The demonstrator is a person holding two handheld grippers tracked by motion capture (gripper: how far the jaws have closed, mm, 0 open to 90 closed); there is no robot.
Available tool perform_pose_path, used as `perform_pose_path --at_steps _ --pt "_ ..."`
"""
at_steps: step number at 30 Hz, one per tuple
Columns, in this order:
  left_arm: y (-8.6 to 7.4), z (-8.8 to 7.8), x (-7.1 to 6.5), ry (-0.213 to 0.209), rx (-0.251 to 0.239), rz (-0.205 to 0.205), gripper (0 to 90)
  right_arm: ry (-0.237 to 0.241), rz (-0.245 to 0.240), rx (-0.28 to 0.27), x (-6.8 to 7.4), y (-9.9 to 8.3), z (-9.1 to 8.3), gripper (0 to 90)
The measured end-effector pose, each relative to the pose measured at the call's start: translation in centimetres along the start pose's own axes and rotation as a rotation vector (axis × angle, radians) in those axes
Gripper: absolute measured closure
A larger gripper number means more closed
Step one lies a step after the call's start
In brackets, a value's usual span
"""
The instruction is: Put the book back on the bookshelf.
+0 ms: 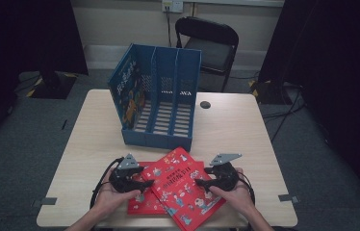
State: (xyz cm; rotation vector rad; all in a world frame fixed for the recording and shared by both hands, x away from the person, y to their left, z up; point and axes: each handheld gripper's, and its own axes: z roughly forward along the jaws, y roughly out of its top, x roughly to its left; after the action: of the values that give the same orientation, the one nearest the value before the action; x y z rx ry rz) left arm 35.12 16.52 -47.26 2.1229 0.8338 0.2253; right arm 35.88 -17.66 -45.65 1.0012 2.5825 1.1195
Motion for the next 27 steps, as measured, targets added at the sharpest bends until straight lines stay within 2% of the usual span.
perform_pose_path --at_steps 2,6,10,15,17,19,21,23,25,27 --pt "0.2 0.2 0.1 -0.003 0.003 -0.003 33.0 -0.002 0.002 -0.003 0.0 -0.2 -0.1 40.0" --pt "0.7 0.6 0.2 0.017 0.004 0.007 32.2 -0.009 0.005 -0.002 0.0 -0.5 -0.5 40.1" --pt "0.9 1.0 0.5 0.016 -0.011 -0.030 32.1 -0.016 0.003 -0.006 -0.1 -0.8 -0.8 40.1" --pt "1.4 1.5 0.9 0.028 -0.014 -0.027 33.1 -0.024 -0.001 -0.003 0.2 -0.9 -1.1 39.9" --pt "1.5 1.7 1.0 0.029 -0.030 -0.034 41.3 -0.030 -0.011 0.002 0.4 -1.1 -1.3 40.0" --pt "1.6 2.0 1.1 0.042 -0.046 -0.045 42.4 -0.026 -0.013 0.002 0.6 -1.3 -1.5 40.4" --pt "1.9 2.2 1.3 0.044 -0.036 -0.054 43.0 -0.023 -0.015 -0.002 0.7 -1.6 -1.7 40.7" --pt "2.4 2.4 1.4 0.065 -0.025 -0.037 43.1 -0.020 -0.019 0.002 0.8 -1.7 -1.8 41.3" --pt "2.6 2.6 1.7 0.071 -0.032 -0.060 43.3 -0.014 -0.023 0.006 1.0 -1.7 -1.9 42.7" --pt "2.5 2.7 2.1 0.053 -0.043 -0.095 43.3 -0.003 -0.031 0.008 1.2 -1.9 -2.1 45.1"
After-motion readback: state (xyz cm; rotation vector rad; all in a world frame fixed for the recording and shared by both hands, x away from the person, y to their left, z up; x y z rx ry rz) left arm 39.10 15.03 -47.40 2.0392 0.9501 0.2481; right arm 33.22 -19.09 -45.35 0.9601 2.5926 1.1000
